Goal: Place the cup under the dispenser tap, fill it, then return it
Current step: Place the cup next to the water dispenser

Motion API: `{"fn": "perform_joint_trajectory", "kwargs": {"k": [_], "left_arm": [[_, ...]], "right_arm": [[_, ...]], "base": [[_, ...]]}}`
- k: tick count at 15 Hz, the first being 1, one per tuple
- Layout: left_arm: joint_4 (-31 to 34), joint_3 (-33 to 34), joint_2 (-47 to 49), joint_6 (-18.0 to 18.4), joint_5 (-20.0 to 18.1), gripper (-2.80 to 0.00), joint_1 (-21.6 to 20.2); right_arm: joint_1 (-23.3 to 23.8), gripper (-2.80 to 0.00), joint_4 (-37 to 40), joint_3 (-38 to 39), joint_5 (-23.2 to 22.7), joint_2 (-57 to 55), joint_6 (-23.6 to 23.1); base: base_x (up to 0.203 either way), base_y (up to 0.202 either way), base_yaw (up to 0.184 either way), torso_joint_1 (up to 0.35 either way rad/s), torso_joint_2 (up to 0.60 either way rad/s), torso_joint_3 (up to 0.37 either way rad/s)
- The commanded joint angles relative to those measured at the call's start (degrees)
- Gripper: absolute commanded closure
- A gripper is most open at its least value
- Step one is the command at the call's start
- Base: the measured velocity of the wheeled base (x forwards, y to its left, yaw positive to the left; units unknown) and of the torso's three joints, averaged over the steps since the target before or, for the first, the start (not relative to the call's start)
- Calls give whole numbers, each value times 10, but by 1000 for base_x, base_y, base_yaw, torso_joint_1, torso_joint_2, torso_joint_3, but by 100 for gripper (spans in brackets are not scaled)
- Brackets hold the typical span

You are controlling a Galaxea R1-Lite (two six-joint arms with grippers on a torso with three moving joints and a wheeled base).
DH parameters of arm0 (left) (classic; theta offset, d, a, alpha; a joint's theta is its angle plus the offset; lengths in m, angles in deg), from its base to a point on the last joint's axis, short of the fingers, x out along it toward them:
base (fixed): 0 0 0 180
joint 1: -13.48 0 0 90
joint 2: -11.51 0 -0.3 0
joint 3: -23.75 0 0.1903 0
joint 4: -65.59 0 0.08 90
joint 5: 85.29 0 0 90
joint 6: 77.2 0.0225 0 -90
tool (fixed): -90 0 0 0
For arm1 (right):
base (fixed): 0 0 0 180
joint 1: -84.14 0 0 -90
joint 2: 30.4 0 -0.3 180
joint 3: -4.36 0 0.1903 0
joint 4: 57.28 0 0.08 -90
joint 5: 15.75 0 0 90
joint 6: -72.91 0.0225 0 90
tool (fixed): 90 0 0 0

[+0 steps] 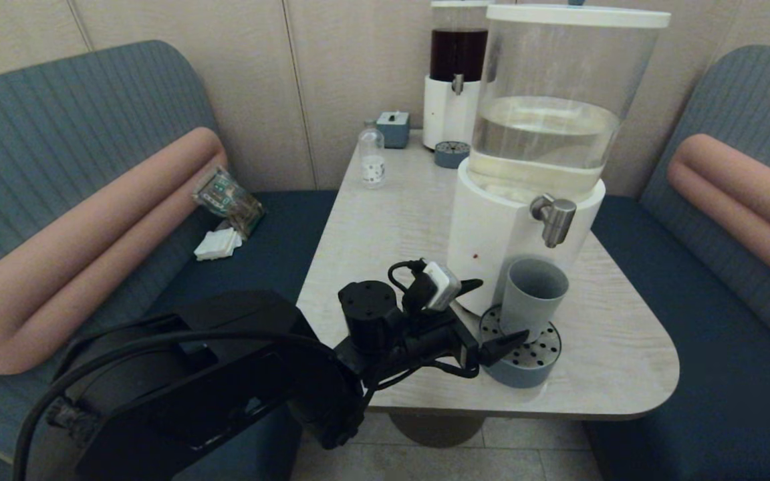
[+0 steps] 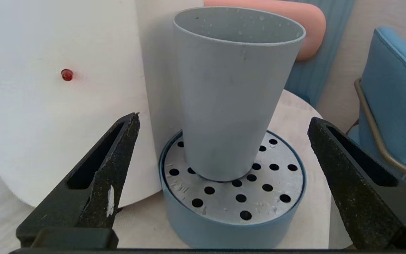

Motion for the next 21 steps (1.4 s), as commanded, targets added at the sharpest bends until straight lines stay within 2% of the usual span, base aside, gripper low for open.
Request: {"fn": "perform_joint_trajectory", "kwargs": {"k": [1, 13, 21], "left_arm": [[-4, -18, 12, 0, -3, -280, 0], [28, -110, 55, -1, -8, -280, 2], [52, -148, 71, -1, -11, -280, 5]], "right_arm": [[0, 0, 0, 1, 0, -1, 0], [0, 0, 0, 1, -1, -1, 0], [0, 0, 0, 1, 0, -1, 0]], "base": [[0, 0, 0, 0, 0, 0], [0, 0, 0, 0, 0, 0], [0, 0, 0, 0, 0, 0]]}}
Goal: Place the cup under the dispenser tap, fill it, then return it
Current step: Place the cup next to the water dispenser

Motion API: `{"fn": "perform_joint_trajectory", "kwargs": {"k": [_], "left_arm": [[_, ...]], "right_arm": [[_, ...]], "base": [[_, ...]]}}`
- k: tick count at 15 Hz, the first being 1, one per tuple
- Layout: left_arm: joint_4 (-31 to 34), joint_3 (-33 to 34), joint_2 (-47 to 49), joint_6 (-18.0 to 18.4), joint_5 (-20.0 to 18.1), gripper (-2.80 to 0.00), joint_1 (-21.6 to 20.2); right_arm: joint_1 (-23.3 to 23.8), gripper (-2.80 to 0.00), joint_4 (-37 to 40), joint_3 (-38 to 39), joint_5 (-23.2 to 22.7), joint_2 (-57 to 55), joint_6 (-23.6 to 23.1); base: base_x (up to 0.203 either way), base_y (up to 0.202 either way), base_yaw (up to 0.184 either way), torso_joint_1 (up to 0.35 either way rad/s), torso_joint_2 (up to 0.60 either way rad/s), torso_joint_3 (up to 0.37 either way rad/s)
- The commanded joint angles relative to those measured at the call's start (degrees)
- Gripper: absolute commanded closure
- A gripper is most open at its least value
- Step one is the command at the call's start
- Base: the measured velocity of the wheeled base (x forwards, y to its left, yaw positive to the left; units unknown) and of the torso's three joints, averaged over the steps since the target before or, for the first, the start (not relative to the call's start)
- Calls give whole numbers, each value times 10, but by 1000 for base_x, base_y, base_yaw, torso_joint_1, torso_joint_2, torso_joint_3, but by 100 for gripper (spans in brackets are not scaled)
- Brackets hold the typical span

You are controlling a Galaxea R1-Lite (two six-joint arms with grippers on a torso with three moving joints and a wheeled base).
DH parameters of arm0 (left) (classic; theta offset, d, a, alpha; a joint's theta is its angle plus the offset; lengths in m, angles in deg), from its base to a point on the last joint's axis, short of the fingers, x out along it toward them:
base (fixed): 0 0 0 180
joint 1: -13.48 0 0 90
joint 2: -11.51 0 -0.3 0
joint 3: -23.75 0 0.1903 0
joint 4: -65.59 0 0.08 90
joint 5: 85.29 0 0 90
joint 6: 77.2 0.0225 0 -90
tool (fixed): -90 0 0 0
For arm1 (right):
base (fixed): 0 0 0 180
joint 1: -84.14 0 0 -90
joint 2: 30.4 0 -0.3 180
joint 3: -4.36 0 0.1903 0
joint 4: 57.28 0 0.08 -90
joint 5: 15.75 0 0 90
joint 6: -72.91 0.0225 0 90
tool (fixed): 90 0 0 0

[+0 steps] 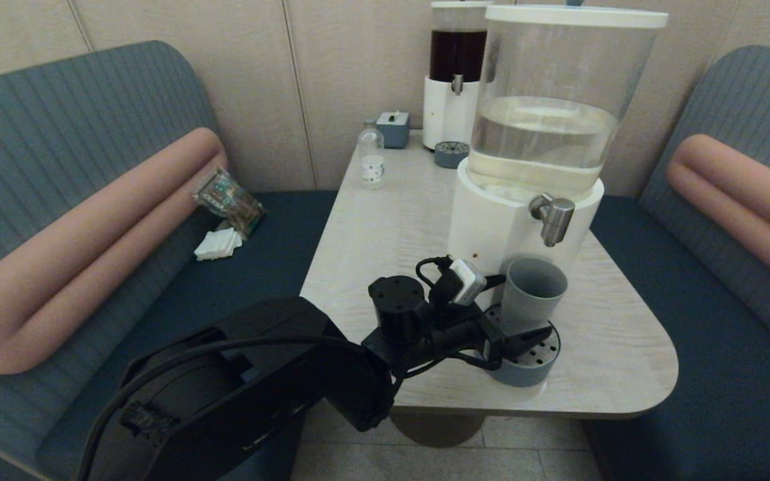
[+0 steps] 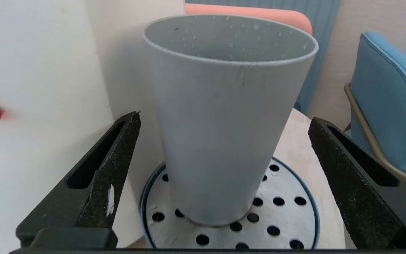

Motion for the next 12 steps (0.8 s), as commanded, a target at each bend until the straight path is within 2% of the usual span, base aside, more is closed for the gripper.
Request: {"fn": "perform_joint_trajectory", "kwargs": {"k": [1, 12], "left_arm": [[3, -15, 9, 0, -1, -280, 0], [50, -76, 31, 0, 0, -280, 2]], "right_arm": [[0, 0, 0, 0, 0, -1, 0], [0, 0, 1, 1, 0, -1, 0]], "base": [[0, 0, 0, 0, 0, 0], [0, 0, 0, 0, 0, 0]]}}
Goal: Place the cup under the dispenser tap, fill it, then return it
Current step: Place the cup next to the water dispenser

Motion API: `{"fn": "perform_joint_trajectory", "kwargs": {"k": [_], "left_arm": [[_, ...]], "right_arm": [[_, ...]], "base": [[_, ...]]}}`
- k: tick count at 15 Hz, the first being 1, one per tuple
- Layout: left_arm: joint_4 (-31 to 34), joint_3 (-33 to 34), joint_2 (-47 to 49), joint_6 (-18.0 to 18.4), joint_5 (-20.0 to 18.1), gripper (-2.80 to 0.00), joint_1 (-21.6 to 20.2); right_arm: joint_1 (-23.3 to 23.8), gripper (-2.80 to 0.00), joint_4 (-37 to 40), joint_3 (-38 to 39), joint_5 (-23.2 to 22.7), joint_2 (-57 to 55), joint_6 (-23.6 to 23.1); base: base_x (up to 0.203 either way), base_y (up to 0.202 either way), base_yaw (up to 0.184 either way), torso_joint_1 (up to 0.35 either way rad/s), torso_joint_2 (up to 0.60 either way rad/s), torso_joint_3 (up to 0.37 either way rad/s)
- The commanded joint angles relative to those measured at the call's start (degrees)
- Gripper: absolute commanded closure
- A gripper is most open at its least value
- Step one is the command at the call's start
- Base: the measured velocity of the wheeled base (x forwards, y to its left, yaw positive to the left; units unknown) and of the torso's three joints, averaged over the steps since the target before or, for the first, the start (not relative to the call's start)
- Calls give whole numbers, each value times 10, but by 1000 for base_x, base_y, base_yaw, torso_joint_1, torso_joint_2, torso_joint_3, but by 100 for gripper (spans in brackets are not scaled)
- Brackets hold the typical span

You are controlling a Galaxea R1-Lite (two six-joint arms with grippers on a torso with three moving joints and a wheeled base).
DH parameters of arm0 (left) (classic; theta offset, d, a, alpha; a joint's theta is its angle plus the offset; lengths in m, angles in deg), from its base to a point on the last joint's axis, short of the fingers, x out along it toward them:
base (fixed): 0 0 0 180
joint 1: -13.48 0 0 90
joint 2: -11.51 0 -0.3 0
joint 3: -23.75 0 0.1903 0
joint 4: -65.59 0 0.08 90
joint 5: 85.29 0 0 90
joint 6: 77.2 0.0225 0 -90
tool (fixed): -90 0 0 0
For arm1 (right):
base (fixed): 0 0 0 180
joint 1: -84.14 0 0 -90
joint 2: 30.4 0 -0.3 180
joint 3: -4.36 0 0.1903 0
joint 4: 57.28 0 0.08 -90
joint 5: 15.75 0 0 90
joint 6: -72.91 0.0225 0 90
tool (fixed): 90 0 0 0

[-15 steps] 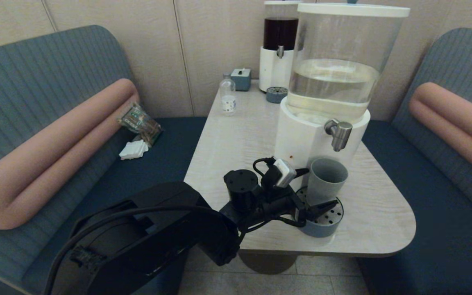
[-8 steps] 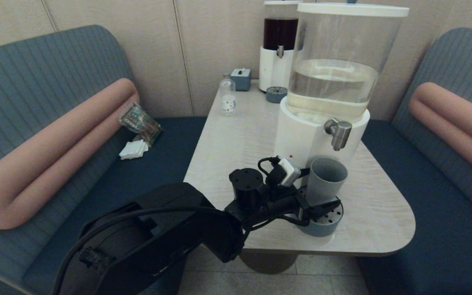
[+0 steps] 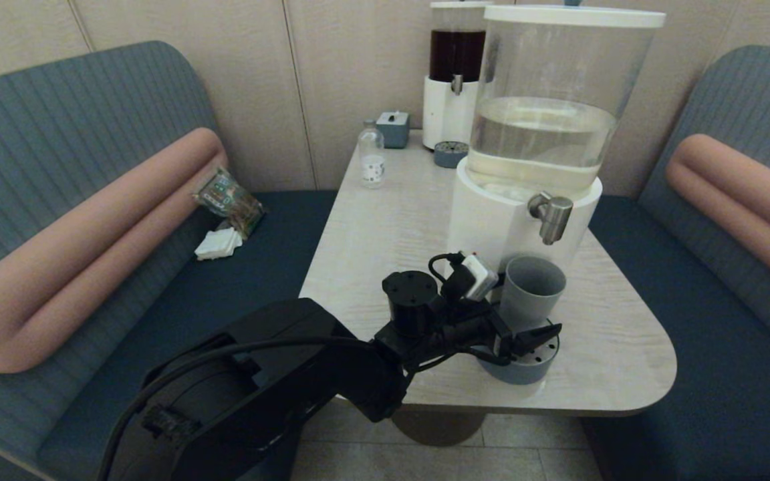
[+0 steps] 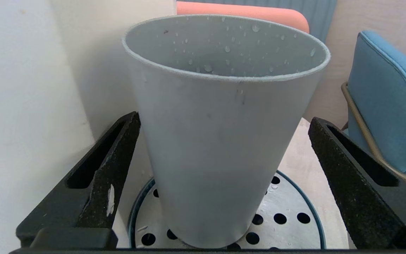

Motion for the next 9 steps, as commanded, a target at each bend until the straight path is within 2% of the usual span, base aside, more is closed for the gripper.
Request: {"fn": "perform_joint_trajectory", "kwargs": {"k": [1, 6, 7, 8, 9], "left_arm": [[4, -15, 9, 0, -1, -280, 0], [22, -38, 14, 0, -1, -280, 0], [22, -39, 14, 0, -1, -17, 0], [19, -42, 15, 0, -1, 0, 0], [16, -46, 16, 0, -1, 0, 0]], "right_arm": [[0, 0, -1, 1, -1, -1, 0], [0, 0, 0, 1, 0, -1, 0], [0, 0, 0, 0, 0, -1, 0], [0, 0, 0, 1, -1, -1, 0], [0, 0, 0, 1, 0, -1, 0]], "base": [[0, 0, 0, 0, 0, 0], [0, 0, 0, 0, 0, 0], [0, 0, 0, 0, 0, 0], [0, 0, 0, 0, 0, 0], [0, 0, 0, 0, 0, 0]]}}
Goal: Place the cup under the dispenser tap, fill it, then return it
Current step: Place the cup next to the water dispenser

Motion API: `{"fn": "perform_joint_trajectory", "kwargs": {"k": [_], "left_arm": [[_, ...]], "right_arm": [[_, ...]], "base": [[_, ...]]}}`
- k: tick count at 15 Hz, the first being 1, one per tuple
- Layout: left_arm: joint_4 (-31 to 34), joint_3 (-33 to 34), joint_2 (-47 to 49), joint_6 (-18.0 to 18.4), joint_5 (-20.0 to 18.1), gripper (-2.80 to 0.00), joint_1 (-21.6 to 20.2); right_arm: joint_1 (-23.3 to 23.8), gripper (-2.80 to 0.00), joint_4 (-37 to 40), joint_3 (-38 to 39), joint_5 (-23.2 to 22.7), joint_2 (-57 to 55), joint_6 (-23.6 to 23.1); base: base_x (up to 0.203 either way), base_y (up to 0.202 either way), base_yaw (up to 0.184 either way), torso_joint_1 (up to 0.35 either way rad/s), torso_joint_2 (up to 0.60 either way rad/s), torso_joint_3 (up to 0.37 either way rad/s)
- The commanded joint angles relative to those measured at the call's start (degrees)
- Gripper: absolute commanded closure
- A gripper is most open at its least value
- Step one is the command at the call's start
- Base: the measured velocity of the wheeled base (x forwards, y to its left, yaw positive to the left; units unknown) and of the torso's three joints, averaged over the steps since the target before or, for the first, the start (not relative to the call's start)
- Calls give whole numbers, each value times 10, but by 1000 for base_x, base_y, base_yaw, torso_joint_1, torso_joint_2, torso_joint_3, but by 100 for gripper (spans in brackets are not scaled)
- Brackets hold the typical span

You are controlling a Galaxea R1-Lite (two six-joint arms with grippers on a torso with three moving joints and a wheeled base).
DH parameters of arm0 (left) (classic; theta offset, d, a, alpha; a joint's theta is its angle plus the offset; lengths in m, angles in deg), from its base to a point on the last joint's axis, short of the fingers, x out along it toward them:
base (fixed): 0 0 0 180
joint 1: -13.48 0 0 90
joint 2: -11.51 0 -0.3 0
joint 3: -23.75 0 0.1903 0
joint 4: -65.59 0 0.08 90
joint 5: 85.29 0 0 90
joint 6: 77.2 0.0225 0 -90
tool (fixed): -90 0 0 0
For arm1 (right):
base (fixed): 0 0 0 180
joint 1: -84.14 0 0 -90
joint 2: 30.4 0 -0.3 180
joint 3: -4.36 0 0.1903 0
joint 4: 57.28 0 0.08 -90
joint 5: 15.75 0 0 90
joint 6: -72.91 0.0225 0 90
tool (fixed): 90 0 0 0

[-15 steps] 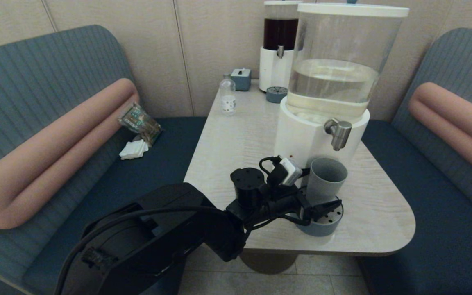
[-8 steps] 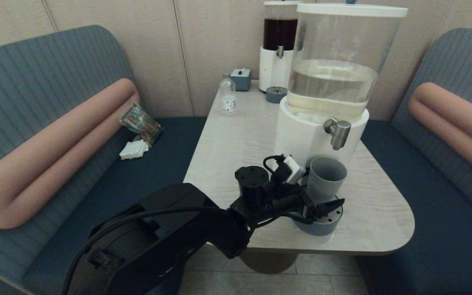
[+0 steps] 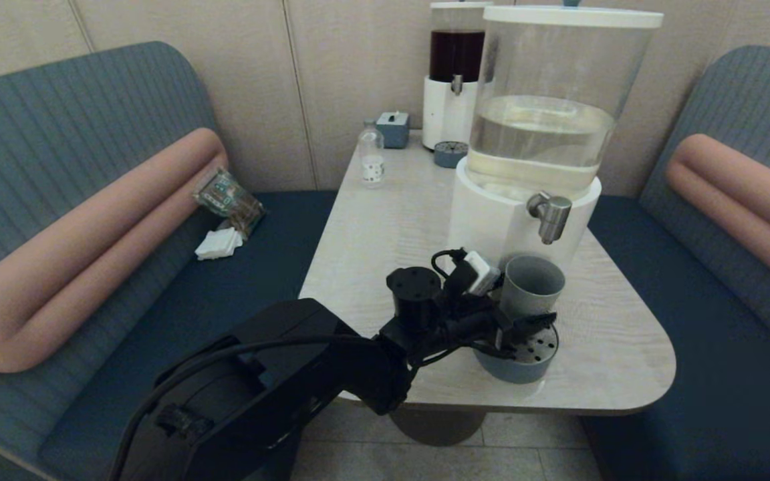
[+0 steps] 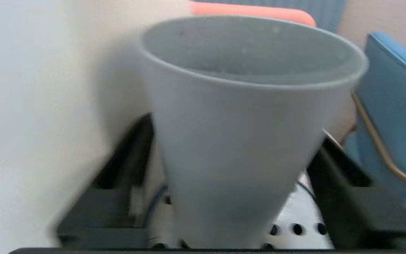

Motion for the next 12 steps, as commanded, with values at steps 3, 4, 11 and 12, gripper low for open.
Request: {"fn": "perform_joint_trajectory", "kwargs": {"k": [3, 4, 11, 12], "left_arm": [[-8, 7, -9, 0, -5, 0, 2], [-8, 13, -12, 0, -5, 0, 2], [-40, 109, -61, 0, -2, 0, 9], [-51, 132, -71, 0, -2, 0, 12]], "right_arm": [[0, 0, 0, 1, 0, -1, 0], [0, 0, 0, 1, -1, -1, 0], [0, 0, 0, 1, -1, -1, 0], [0, 0, 0, 1, 0, -1, 0]], "base": [[0, 0, 0, 0, 0, 0], [0, 0, 0, 0, 0, 0], [0, 0, 0, 0, 0, 0], [0, 0, 0, 0, 0, 0]]}}
